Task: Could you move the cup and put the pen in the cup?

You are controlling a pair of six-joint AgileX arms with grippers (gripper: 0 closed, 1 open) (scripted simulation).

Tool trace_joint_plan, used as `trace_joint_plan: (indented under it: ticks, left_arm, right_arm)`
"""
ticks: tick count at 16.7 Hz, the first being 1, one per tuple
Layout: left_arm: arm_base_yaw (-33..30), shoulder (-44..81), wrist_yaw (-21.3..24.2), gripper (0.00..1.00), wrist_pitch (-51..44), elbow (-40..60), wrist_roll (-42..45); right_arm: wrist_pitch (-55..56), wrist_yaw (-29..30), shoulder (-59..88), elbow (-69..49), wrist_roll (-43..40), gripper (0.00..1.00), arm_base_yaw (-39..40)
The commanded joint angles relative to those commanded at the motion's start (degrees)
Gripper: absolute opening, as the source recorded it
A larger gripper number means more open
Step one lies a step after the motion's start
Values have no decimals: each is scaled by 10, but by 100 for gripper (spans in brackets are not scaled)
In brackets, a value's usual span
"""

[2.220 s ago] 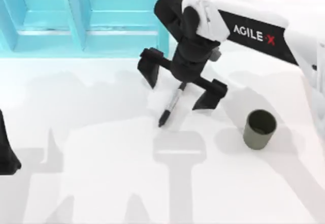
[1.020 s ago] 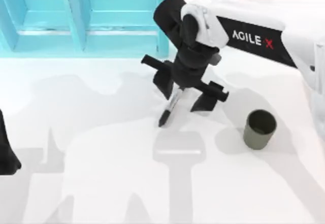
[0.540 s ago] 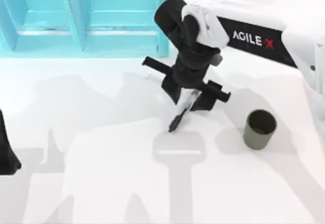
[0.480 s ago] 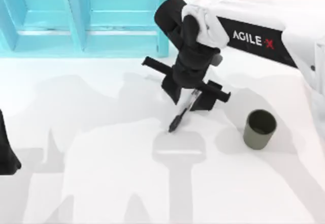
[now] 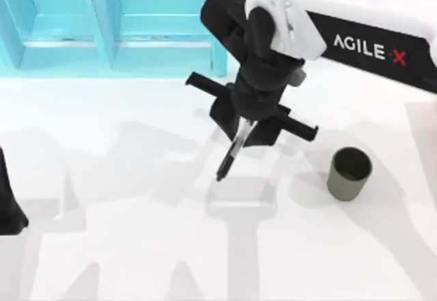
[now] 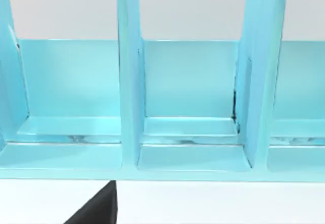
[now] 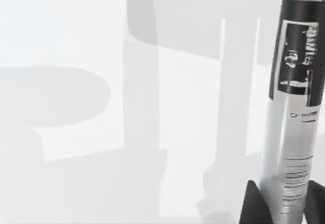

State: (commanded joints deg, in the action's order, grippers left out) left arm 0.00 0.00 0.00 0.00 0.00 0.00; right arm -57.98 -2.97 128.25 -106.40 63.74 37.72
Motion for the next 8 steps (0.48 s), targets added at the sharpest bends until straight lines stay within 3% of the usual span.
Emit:
trace_joint_plan:
  ticks: [8]
  left_arm:
    - [0,0,0,100,0,0,0]
  right_arm:
    - [-36,6,-112,76,39,0,40]
